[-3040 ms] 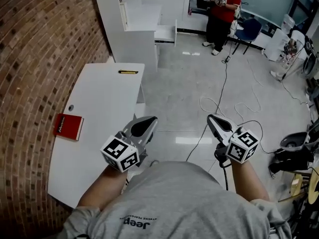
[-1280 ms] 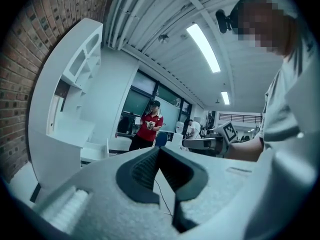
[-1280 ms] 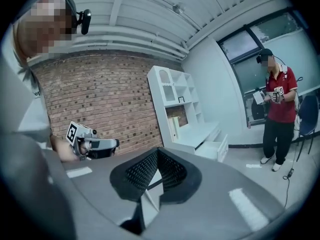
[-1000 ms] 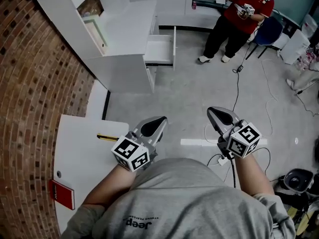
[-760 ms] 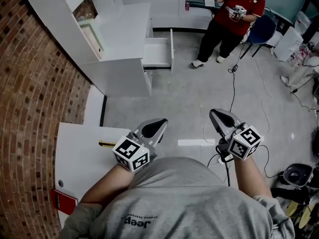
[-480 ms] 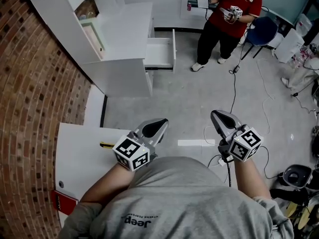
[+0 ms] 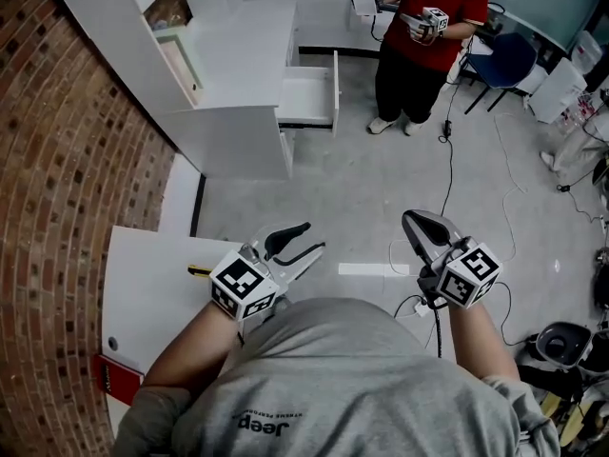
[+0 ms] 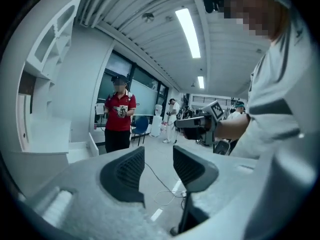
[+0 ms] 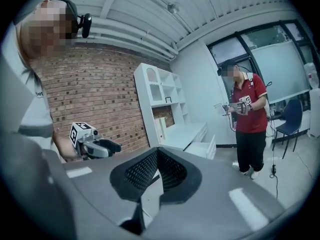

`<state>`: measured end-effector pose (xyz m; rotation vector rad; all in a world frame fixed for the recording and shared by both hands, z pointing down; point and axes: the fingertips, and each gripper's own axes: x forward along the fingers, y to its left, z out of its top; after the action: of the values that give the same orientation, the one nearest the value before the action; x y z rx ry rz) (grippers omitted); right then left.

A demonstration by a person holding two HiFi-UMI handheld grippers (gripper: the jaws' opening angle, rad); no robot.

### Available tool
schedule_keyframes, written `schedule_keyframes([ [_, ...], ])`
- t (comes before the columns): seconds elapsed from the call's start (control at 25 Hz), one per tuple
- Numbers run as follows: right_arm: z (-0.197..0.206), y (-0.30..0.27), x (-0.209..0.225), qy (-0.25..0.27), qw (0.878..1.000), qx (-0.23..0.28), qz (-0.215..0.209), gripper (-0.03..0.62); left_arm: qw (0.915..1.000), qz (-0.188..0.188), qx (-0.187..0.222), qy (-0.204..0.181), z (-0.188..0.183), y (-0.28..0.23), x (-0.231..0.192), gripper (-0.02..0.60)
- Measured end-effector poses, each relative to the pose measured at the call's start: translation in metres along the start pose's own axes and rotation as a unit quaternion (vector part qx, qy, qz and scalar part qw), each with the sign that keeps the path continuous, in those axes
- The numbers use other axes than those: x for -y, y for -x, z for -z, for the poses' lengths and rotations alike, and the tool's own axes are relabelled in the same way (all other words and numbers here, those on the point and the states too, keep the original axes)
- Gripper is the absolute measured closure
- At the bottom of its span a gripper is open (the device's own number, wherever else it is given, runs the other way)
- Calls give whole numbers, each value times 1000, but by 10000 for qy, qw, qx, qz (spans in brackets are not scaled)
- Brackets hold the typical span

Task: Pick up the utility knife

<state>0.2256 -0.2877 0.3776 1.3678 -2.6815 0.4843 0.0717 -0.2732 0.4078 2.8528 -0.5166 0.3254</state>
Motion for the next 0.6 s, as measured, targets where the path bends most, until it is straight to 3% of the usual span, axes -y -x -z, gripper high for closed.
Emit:
schedule_keyframes([
  [0.16, 2, -24, -9, 220, 9995, -141, -200, 585, 9980, -169, -491, -355, 20, 29, -33, 391],
  [0.32, 8, -71, -36, 461, 9947, -539, -747, 585, 9919, -541, -1053, -460, 56, 72, -61, 374],
  [0.6, 39, -172, -101, 815, 9764, -1041, -1709, 585, 9648, -663, -2321, -1044, 139, 142, -97, 345],
])
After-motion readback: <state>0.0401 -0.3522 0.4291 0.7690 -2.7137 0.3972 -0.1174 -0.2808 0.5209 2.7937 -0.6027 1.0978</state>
